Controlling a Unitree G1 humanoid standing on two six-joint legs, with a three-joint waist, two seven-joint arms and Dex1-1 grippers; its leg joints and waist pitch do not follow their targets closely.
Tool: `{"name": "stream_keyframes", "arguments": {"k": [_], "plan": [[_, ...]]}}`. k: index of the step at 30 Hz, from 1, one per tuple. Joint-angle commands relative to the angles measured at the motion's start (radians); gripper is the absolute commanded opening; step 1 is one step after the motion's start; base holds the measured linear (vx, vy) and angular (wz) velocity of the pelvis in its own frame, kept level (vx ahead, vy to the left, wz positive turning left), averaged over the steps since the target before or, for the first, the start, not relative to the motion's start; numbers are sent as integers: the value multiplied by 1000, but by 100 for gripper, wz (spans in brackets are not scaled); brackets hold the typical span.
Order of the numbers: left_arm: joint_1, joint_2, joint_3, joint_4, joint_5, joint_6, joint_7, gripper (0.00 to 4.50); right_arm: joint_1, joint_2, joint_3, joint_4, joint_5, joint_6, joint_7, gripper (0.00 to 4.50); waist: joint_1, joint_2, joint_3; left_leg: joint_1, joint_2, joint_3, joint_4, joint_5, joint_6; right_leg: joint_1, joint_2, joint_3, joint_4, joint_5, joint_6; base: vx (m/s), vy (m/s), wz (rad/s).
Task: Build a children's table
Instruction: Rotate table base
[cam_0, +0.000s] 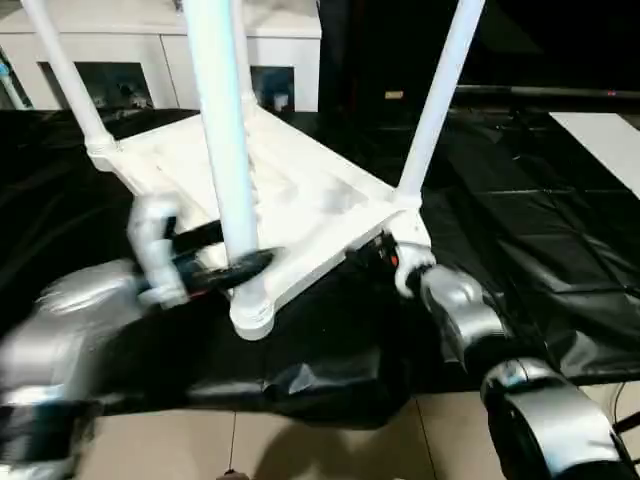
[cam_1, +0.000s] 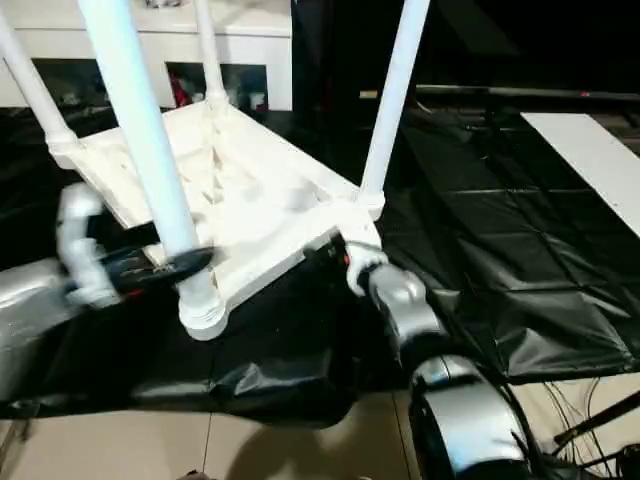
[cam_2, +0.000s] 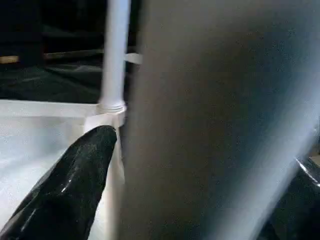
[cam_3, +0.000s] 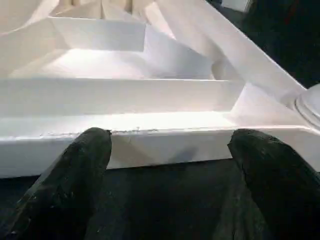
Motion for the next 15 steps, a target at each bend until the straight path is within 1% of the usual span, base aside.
{"name": "stream_keyframes", "arguments": {"k": [1,3,4,5,6,8,9,10,11,13,14,15], "plan": [[-12,-9,-25,2,13,1,-11,443,-6,1,5,20,-15,16,-10,421,2,3,-67,8,-14,17,-72,-311,-14,46,-17,17,-60,-248,-197,0,0,0],[-18,-31,-60,-33,-1,23,-29,443,-5,4,7,22,-18,22,-6,421,0,2,-68,9,-14,18,-71,-303,-13,45,-16,17,-59,-235,-204,0,0,0],[-23,-46,-90,-58,-9,34,-35,443,-4,4,11,25,-24,25,-2,421,0,3,-68,9,-14,18,-71,-302,-13,46,-17,17,-58,-232,-206,0,0,0],[-26,-54,-102,-69,-13,38,-36,443,-3,4,13,26,-26,26,1,421,2,4,-68,12,-12,19,-70,-302,-10,44,-16,17,-59,-223,-211,0,0,0],[-32,-66,-117,-78,-13,40,-32,443,-1,4,15,27,-27,26,4,421,3,4,-67,12,-13,20,-70,-303,-9,44,-15,17,-59,-216,-214,0,0,0],[-48,-91,-151,-94,-15,38,-28,443,1,4,17,30,-29,27,5,421,3,3,-67,10,-13,18,-71,-307,-11,47,-16,16,-58,-221,-209,0,0,0],[-57,-102,-163,-98,-18,38,-28,443,1,5,18,31,-29,27,5,421,4,4,-67,11,-13,18,-70,-312,-11,46,-16,16,-59,-226,-209,0,0,0],[-62,-108,-169,-99,-16,37,-27,443,1,5,18,31,-29,27,6,421,3,2,-68,12,-13,20,-69,-310,-10,46,-15,16,-60,-222,-209,0,0,0],[-75,-124,-186,-100,-13,35,-24,443,1,8,18,31,-29,26,8,421,2,1,-67,8,-13,19,-70,-304,-9,48,-16,17,-58,-215,-210,0,0,0],[-84,-134,-195,-99,-10,35,-25,443,1,10,16,31,-29,25,10,421,-2,-1,-68,3,-15,19,-69,-287,-7,53,-17,16,-58,-208,-209,0,0,0],[-93,-145,-202,-97,-5,35,-25,443,-1,13,15,32,-31,24,14,421,-4,1,-68,4,-16,19,-68,-287,-7,52,-17,16,-58,-208,-209,0,0,0],[-110,-168,-218,-87,7,29,-25,443,-1,21,15,31,-30,19,30,421,-7,-1,-68,2,-16,18,-68,-284,-6,54,-17,15,-58,-208,-209,0,0,0]]}}
